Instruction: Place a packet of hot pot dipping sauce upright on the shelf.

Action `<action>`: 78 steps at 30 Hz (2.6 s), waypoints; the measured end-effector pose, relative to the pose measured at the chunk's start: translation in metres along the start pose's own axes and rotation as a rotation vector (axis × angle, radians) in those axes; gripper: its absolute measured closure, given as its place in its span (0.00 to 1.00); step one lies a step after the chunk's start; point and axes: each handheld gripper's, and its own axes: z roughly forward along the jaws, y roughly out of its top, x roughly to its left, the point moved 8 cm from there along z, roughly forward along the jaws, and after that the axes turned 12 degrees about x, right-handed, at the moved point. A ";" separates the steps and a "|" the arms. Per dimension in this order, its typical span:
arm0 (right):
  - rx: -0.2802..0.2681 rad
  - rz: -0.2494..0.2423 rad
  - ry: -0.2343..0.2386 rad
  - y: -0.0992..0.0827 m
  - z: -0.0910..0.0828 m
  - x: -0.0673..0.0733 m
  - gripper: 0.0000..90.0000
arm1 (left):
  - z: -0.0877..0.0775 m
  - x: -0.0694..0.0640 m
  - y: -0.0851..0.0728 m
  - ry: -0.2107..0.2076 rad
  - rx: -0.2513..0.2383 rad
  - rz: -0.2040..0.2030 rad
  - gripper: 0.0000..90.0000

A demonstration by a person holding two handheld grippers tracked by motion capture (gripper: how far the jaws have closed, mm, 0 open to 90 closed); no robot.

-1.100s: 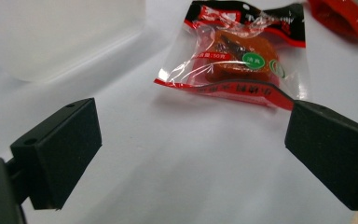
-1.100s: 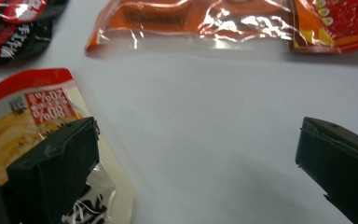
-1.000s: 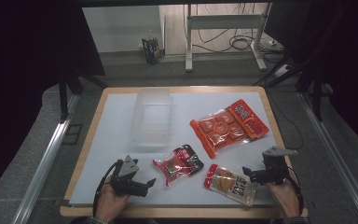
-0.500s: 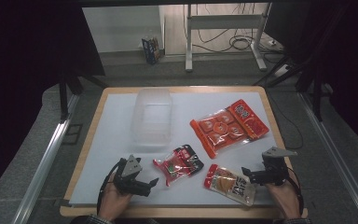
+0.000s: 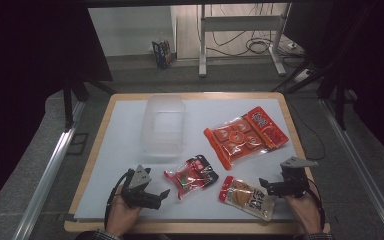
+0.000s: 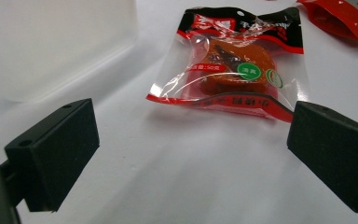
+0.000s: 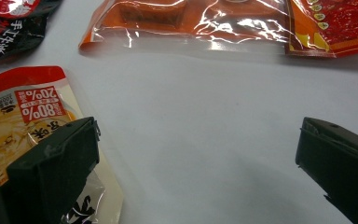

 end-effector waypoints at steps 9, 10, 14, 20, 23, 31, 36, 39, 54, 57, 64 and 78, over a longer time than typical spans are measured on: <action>0.005 0.002 0.004 0.001 0.003 0.001 0.00 | 0.004 -0.004 -0.001 -0.002 0.035 0.016 0.03; 0.004 0.003 0.004 0.001 0.003 0.001 0.00 | 0.004 -0.004 -0.001 -0.001 0.036 0.015 0.03; 0.000 0.003 -0.002 0.003 0.004 -0.001 0.00 | 0.004 -0.004 -0.001 -0.004 0.037 0.011 0.03; -0.004 0.000 -0.013 0.007 0.005 -0.005 0.00 | 0.005 -0.005 -0.001 -0.006 0.041 0.012 0.03; -0.010 0.002 -0.023 0.009 0.005 -0.009 0.01 | 0.005 -0.005 -0.001 -0.004 0.043 0.014 0.03; -0.007 0.012 -0.055 0.013 0.008 -0.022 0.02 | 0.006 -0.006 0.000 -0.006 0.043 0.018 0.03; 0.008 0.029 -0.077 0.014 0.012 -0.035 0.03 | 0.007 -0.007 -0.001 -0.004 0.044 0.021 0.03; 0.014 0.044 -0.080 0.015 0.013 -0.044 0.03 | 0.008 -0.006 -0.001 0.003 0.047 0.028 0.03; 0.027 0.059 -0.050 0.029 0.024 -0.061 0.02 | 0.008 -0.005 -0.001 0.017 0.041 0.038 0.03; 0.019 0.082 -0.030 0.036 0.026 -0.067 0.02 | 0.009 -0.006 -0.001 0.020 0.044 0.043 0.03; 0.063 0.105 -0.056 0.038 0.036 -0.085 0.05 | 0.009 -0.006 -0.001 0.019 0.044 0.041 0.03; 0.086 0.106 -0.018 0.057 0.050 -0.104 0.12 | 0.011 -0.005 -0.002 0.023 0.056 0.045 0.03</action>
